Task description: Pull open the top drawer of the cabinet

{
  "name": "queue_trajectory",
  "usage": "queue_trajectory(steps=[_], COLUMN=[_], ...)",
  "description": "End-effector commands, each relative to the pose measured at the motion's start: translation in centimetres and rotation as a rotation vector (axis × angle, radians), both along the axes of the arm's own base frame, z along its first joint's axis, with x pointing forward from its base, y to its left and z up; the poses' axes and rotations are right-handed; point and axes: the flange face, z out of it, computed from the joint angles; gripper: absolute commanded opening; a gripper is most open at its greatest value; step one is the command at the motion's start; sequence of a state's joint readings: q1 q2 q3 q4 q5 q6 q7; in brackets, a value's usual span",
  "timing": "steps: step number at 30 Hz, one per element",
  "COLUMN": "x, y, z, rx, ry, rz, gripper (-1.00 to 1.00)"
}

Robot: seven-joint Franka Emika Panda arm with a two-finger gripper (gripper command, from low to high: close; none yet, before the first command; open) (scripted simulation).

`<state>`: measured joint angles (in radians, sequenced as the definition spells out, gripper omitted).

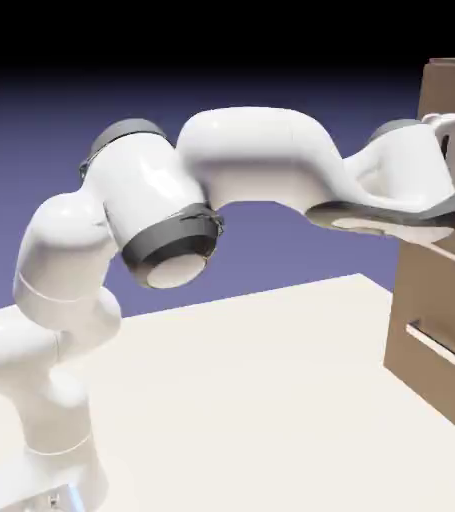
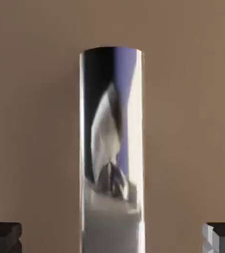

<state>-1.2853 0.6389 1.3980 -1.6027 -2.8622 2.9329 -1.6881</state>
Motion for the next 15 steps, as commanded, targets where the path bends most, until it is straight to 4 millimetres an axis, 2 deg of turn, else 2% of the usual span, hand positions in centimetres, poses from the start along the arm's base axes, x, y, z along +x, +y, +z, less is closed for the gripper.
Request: queue_trajectory(steps=[1,15], x=[-0.7,-10.1], y=[0.0,0.0], z=[0.0,0.0], rx=[0.0,0.0], ry=[0.0,0.0], rz=[0.0,0.0], gripper=[-1.0,-1.0])
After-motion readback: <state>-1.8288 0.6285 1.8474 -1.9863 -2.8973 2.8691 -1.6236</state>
